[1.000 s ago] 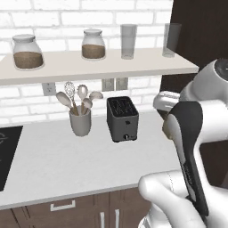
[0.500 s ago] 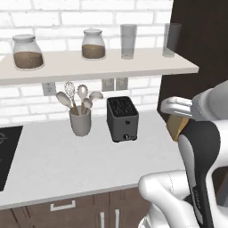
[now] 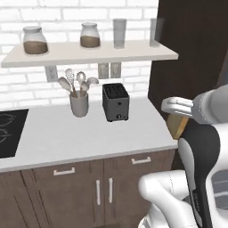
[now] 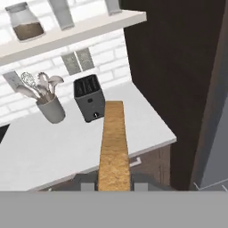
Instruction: Start the toaster. Once the lever pops up, take the bread to the plate on the dining counter.
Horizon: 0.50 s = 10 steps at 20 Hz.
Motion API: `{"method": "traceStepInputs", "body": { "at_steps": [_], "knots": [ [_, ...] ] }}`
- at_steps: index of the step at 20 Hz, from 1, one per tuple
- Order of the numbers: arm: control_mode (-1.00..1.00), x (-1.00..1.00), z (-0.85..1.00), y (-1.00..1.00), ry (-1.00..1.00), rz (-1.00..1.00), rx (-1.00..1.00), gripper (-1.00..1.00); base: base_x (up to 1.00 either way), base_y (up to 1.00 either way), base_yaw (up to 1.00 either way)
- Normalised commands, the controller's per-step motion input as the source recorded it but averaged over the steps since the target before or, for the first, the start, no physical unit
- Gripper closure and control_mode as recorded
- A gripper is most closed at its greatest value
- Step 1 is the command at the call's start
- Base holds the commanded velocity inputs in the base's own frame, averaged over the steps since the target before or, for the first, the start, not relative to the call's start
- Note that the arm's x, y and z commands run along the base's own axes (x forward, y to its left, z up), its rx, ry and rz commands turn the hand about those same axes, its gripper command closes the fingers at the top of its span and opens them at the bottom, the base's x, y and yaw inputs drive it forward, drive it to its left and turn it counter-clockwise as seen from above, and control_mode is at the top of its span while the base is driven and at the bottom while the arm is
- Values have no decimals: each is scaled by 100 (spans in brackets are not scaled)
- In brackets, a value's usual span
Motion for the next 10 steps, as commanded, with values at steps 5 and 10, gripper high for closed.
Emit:
{"method": "traceStepInputs", "body": {
  "at_steps": [5, 10],
  "knots": [
    [100, 0, 0, 0, 0, 0, 0, 100, -76, 24, -10],
    [100, 0, 0, 0, 0, 0, 0, 100, -29, 32, -71]
  ]
}}
